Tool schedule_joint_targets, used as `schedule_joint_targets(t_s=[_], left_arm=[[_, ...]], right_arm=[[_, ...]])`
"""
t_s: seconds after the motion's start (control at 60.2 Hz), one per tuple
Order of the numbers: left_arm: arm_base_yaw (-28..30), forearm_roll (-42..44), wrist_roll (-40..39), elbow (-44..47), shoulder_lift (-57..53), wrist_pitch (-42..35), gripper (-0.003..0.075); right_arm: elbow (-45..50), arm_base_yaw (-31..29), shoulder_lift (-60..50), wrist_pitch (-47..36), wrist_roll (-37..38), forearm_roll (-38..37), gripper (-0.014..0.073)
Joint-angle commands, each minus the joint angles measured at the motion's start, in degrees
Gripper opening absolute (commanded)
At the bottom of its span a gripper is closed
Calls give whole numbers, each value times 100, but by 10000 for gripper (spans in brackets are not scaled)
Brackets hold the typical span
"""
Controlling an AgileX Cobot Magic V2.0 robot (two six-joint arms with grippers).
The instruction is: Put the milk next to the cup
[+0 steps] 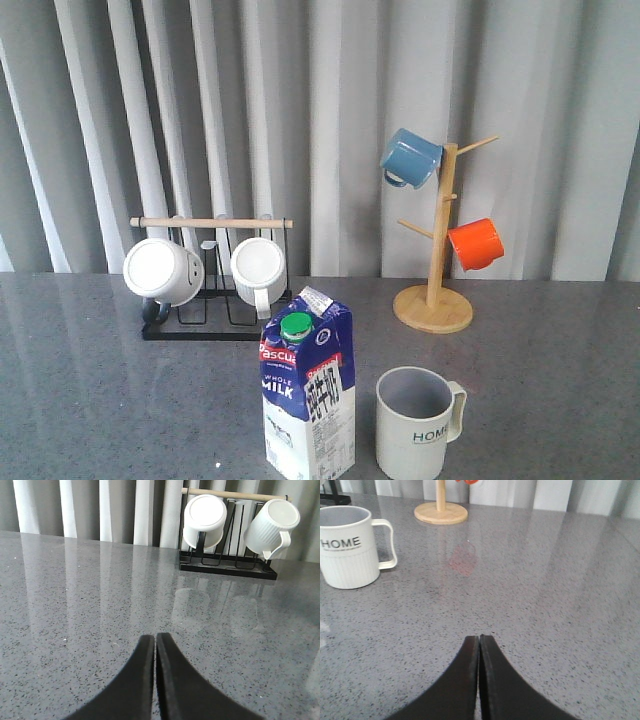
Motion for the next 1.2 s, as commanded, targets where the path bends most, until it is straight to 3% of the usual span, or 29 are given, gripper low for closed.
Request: schedule_joint_targets(t_s=[0.0, 0.066, 0.199, 0.515, 1.18], left_arm=[[-2, 3, -53, -127, -73, -401, -6], [-2, 3, -53, -127, -73, -401, -6], [-2, 3, -53, -127, -73, -401, -6], [-2, 3, -53, -127, -73, -401, -6], [-2, 3, -53, -127, -73, -401, -6]], right_arm=[[242, -650, -217, -1236, -1637, 1191, -4], [617, -1034, -405, -1980, -2176, 1790, -4], [1137, -1427, -638, -2772, -2064, 2080, -4], [1412, -1464, -805, -2978, -1853, 1652, -4], [1407, -1526, -800, -2864, -1820, 2024, -4]])
